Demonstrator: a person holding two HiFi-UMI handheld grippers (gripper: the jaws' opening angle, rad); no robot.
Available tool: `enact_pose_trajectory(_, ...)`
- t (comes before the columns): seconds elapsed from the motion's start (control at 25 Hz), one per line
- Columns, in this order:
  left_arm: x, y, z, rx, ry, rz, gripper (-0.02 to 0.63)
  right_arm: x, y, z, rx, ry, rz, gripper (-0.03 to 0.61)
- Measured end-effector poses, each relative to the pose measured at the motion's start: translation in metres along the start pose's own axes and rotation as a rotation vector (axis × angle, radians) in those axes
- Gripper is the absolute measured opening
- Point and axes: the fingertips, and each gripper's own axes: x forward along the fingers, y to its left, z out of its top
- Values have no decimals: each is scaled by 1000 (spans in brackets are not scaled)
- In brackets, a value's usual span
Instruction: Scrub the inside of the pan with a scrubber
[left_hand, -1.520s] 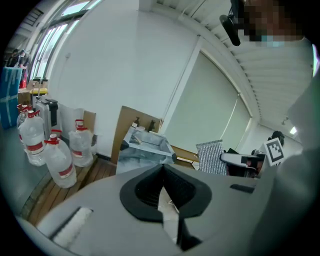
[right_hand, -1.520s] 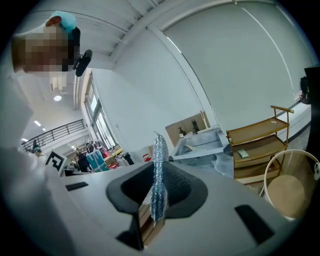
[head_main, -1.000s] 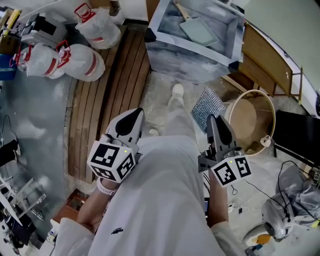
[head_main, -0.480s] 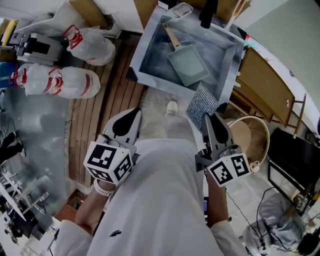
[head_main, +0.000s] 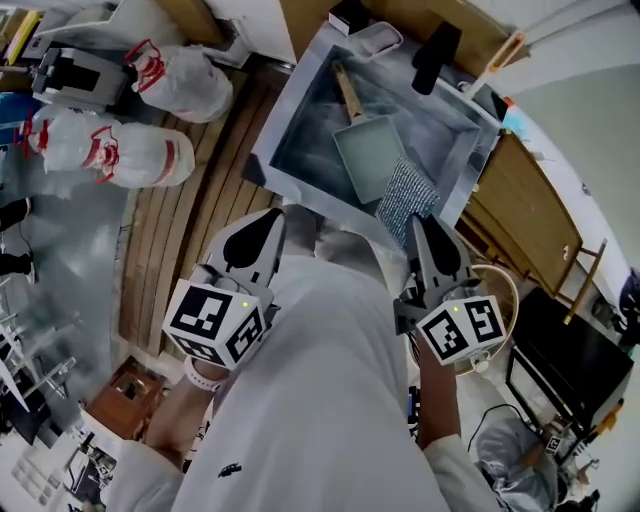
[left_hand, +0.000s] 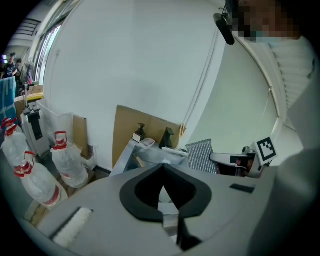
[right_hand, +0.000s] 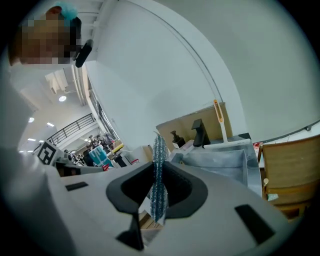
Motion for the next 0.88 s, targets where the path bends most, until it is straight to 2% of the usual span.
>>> enact_pose_trajectory(0.16, 12, 9, 2, -25, 8, 5, 5, 17, -9, 2, -18, 48, -19, 41)
enact_pose_trajectory(0.44, 40, 14, 5, -23, 45, -28, 5, 42, -22, -3, 1, 107, -48, 41)
enact_pose_trajectory(0.88, 109, 27, -21, -24, 141, -74, 5, 83, -75, -38, -30, 239, -136, 41)
